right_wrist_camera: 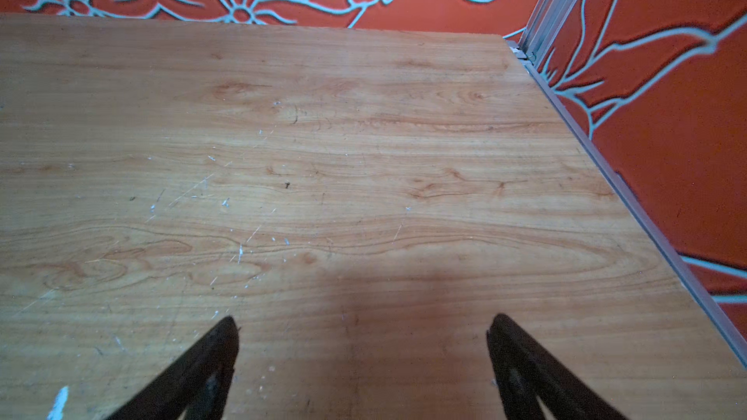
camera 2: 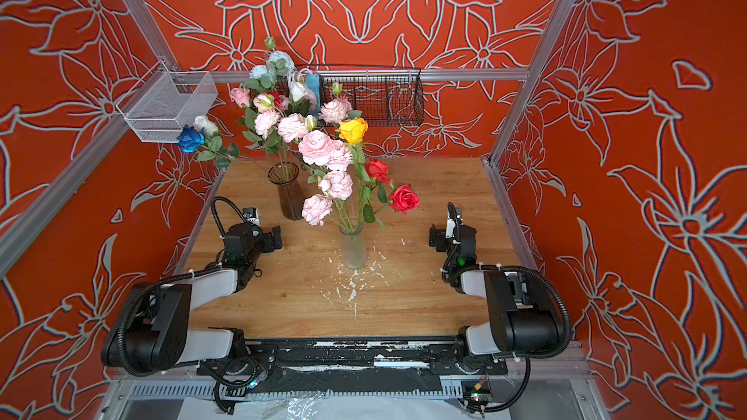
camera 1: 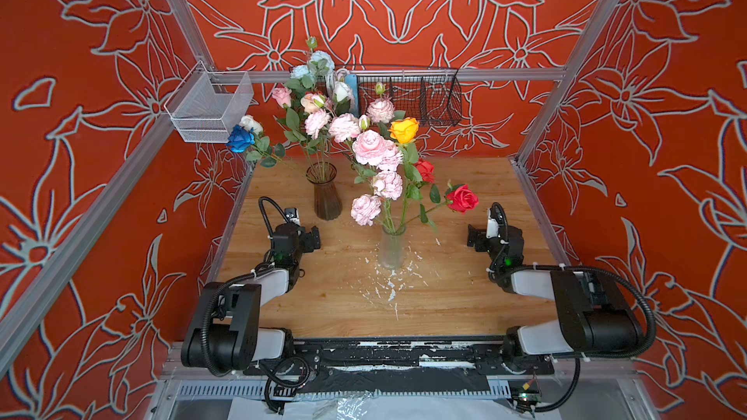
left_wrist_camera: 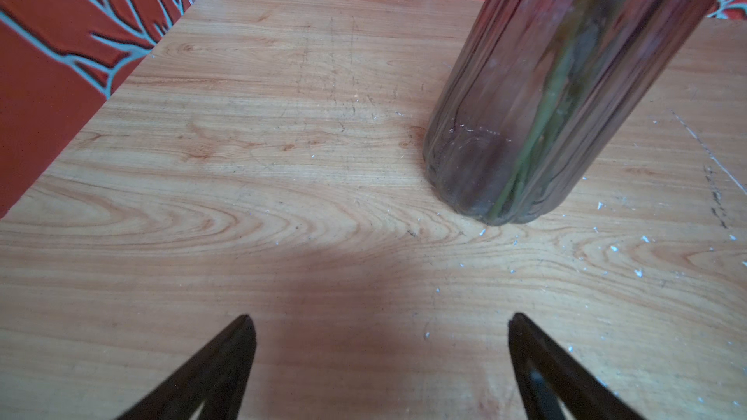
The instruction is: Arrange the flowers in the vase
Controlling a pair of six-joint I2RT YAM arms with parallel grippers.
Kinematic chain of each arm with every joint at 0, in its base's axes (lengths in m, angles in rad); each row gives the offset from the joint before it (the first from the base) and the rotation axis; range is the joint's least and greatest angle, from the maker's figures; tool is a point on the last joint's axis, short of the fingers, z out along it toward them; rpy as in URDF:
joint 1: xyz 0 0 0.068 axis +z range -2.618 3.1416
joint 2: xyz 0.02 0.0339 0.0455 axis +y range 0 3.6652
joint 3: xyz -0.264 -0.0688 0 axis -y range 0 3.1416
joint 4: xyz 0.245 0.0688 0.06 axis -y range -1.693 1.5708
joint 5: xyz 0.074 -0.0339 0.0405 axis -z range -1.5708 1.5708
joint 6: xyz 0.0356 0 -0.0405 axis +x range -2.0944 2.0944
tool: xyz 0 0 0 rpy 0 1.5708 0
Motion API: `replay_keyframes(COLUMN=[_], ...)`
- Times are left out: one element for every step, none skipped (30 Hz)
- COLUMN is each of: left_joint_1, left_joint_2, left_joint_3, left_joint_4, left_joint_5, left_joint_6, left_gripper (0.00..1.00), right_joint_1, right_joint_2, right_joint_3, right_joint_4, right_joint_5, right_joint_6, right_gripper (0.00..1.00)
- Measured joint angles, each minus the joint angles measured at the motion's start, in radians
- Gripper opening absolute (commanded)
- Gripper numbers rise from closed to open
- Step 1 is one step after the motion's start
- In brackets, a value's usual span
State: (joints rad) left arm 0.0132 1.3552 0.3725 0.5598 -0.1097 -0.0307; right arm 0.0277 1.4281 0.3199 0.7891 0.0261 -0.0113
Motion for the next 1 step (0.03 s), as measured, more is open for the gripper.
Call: replay_keyframes(left_joint_1=[0.000], left_joint_2=[0.000], left_joint_3=[0.000], left_joint_4=[0.000], left_joint_5=[0.000], left_joint_6=[0.000], left_gripper=[0.97], right_joint_1=[0.000], right_joint_2=[0.000], right_joint_3=[0.000], right_joint_4=[0.000], right_joint_5=[0.000], right_joint_6=[-0.001], right_gripper=[0.97])
